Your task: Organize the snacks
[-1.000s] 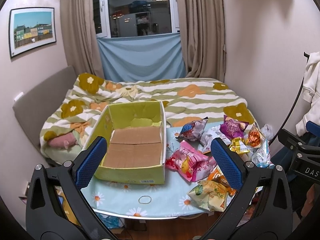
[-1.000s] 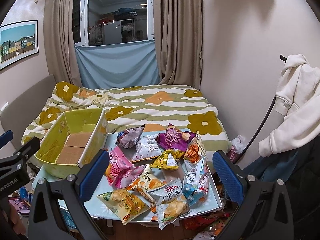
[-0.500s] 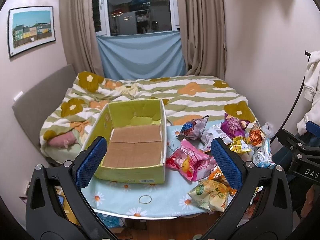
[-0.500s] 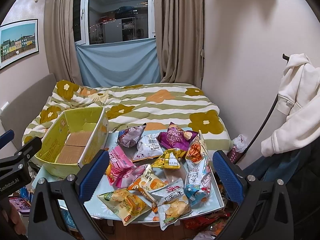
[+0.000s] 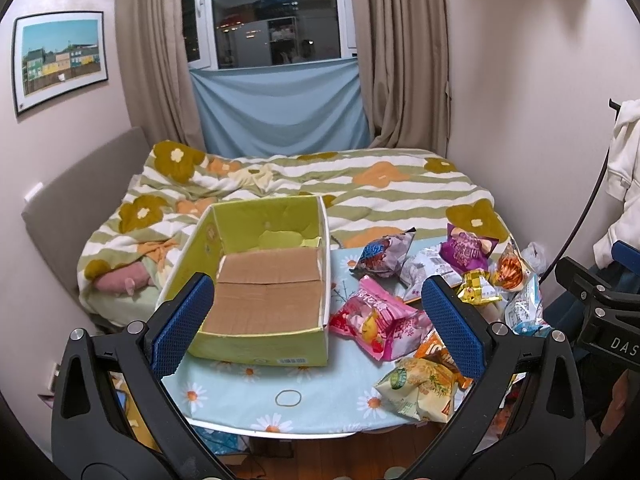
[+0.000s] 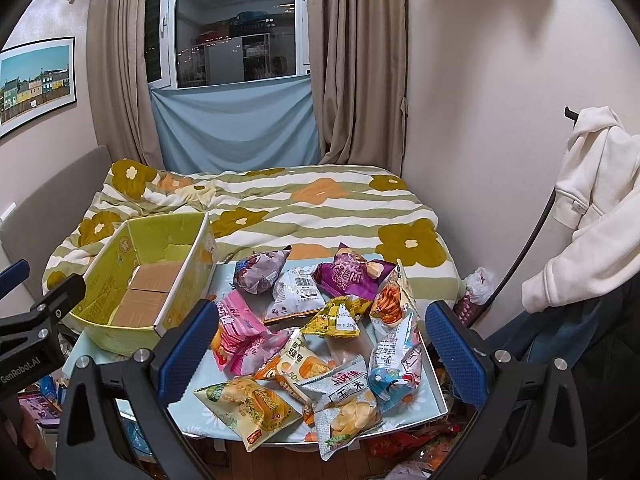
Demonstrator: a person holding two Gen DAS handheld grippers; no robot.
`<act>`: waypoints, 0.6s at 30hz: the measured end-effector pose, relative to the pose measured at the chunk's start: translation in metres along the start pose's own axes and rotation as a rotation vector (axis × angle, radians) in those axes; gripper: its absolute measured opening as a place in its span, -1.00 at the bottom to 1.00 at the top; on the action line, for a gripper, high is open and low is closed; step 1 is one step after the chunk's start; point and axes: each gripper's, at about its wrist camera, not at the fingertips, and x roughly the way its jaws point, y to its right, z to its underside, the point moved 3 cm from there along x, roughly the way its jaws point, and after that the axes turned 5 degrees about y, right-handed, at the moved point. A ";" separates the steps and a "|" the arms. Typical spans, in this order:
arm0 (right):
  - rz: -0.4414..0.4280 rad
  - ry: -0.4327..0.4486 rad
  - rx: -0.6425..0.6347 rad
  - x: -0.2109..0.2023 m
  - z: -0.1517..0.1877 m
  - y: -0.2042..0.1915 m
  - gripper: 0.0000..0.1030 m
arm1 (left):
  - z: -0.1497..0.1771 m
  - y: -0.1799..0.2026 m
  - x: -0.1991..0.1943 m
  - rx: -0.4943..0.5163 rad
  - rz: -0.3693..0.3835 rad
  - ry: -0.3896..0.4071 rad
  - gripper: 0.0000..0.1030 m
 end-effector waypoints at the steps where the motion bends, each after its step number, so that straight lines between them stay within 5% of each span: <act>1: -0.001 0.000 -0.001 0.000 0.000 0.000 0.99 | 0.000 0.000 0.000 0.001 0.000 0.000 1.00; 18: -0.001 0.000 0.001 0.000 -0.001 -0.001 0.99 | 0.001 0.001 0.001 0.000 0.001 -0.002 1.00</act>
